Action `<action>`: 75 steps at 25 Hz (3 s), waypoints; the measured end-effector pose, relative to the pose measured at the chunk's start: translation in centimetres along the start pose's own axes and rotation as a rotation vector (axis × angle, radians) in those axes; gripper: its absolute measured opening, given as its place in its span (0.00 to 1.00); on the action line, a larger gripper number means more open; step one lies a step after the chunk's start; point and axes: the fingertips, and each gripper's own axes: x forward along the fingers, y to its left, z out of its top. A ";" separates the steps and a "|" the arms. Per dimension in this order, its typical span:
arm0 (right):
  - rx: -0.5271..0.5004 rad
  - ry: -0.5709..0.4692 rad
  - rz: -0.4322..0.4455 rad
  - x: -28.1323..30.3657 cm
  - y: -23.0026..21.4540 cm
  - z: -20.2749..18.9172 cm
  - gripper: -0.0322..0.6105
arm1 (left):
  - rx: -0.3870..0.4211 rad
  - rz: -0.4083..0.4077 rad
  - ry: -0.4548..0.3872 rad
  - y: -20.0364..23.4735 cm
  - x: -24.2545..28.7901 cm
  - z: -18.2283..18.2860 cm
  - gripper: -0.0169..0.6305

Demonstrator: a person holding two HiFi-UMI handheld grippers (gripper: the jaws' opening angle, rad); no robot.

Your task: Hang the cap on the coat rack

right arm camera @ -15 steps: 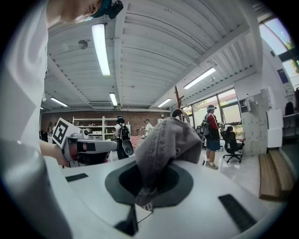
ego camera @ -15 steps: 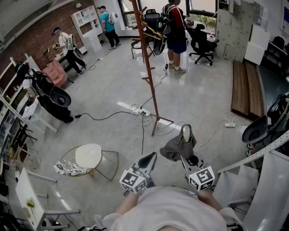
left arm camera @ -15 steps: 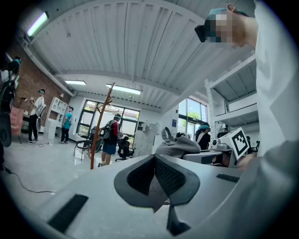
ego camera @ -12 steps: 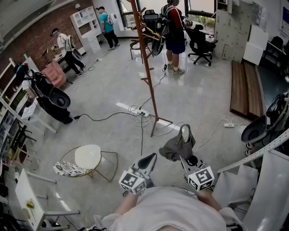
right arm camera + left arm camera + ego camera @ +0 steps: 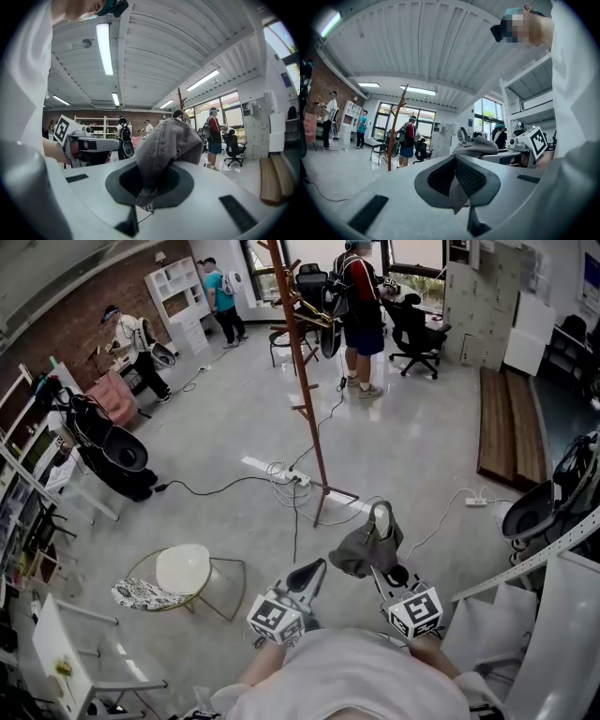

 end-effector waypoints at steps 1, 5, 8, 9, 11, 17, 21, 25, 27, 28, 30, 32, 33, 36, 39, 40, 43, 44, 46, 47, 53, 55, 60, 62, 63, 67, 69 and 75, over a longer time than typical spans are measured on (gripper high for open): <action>-0.003 0.003 0.004 0.0 0.0 0.0 0.08 | 0.000 0.002 0.001 0.0 0.1 -0.1 0.04; -0.028 0.006 0.023 0.0 -0.2 -0.1 0.08 | -0.004 0.010 0.005 0.2 0.6 -0.4 0.04; -0.031 0.009 0.027 -0.3 -0.5 -0.2 0.08 | -0.007 0.012 0.008 -0.1 1.1 -0.6 0.04; -0.032 0.012 0.028 -0.4 -0.6 -0.3 0.08 | -0.009 0.013 0.008 -0.2 1.1 -0.7 0.04; -0.031 0.019 0.027 -0.3 -0.8 -0.4 0.08 | -0.013 0.016 0.007 -0.1 1.3 -0.6 0.04; -0.026 0.025 0.031 1.5 -3.0 -0.5 0.08 | -0.013 0.031 0.019 1.8 3.0 -0.8 0.04; -0.020 0.040 0.033 3.8 -4.9 -0.5 0.08 | -0.016 0.034 0.022 4.1 5.0 -0.9 0.04; -0.002 0.056 0.035 7.0 -7.1 -1.2 0.08 | -0.029 0.029 0.033 7.3 7.5 -1.4 0.04; -0.006 0.062 0.033 9.2 -8.0 -1.7 0.08 | -0.036 0.027 0.036 9.8 8.7 -2.0 0.04; -0.010 0.061 0.033 10.6 -8.5 -1.8 0.08 | -0.039 0.025 0.038 11.2 9.3 -2.3 0.04; -0.014 0.053 0.035 13.4 -9.3 -1.7 0.08 | -0.047 0.021 0.043 14.3 10.5 -2.7 0.04; -0.012 0.047 0.036 16.4 -10.5 -1.5 0.08 | -0.055 0.015 0.048 17.5 12.1 -2.6 0.04; -0.011 0.049 0.033 18.1 -11.1 -1.3 0.08 | -0.054 0.010 0.050 19.2 12.9 -2.4 0.04; -0.020 0.072 0.022 23.2 -12.7 -0.9 0.08 | -0.046 -0.005 0.052 24.7 14.9 -1.4 0.04; -0.040 0.090 0.013 28.2 -14.1 -0.2 0.08 | -0.043 -0.020 0.056 30.3 16.6 -0.7 0.04; -0.045 0.093 0.008 29.6 -14.6 0.1 0.08 | -0.044 -0.027 0.056 31.9 17.2 -0.5 0.04; -0.061 0.092 -0.015 33.1 -16.1 1.2 0.08 | -0.037 -0.041 0.050 36.2 19.2 -0.1 0.04; -0.062 0.091 -0.022 34.1 -16.5 1.6 0.08 | -0.029 -0.040 0.046 37.4 19.8 0.2 0.04; -0.055 0.088 -0.036 35.7 -17.0 2.4 0.08 | -0.008 -0.034 0.045 39.5 20.7 0.8 0.04; -0.052 0.088 -0.043 36.4 -17.1 2.7 0.08 | 0.001 -0.033 0.044 40.3 20.9 1.2 0.04; -0.064 0.087 -0.048 39.7 -19.0 3.7 0.08 | -0.006 -0.014 0.013 43.1 21.7 2.7 0.04; -0.063 0.081 -0.039 40.3 -19.4 3.6 0.08 | -0.009 0.001 0.024 43.6 21.9 2.3 0.04; -0.062 0.073 -0.010 40.8 -20.4 3.6 0.08 | -0.034 0.048 0.028 43.7 22.7 2.1 0.04; -0.065 0.074 0.008 41.1 -20.8 3.9 0.08 | -0.039 0.061 0.022 43.6 23.1 2.5 0.04; -0.068 0.076 0.019 41.2 -21.0 4.0 0.08 | -0.040 0.068 0.020 43.4 23.4 2.6 0.04; -0.101 0.074 0.062 42.3 -22.5 4.3 0.08 | -0.036 0.095 0.010 43.4 24.5 3.1 0.04; -0.109 0.074 0.074 43.1 -23.5 4.4 0.08 | -0.039 0.111 0.009 43.7 25.2 3.0 0.04; -0.112 0.097 0.104 44.6 -25.7 3.8 0.08 | -0.053 0.149 0.017 43.9 26.5 2.2 0.04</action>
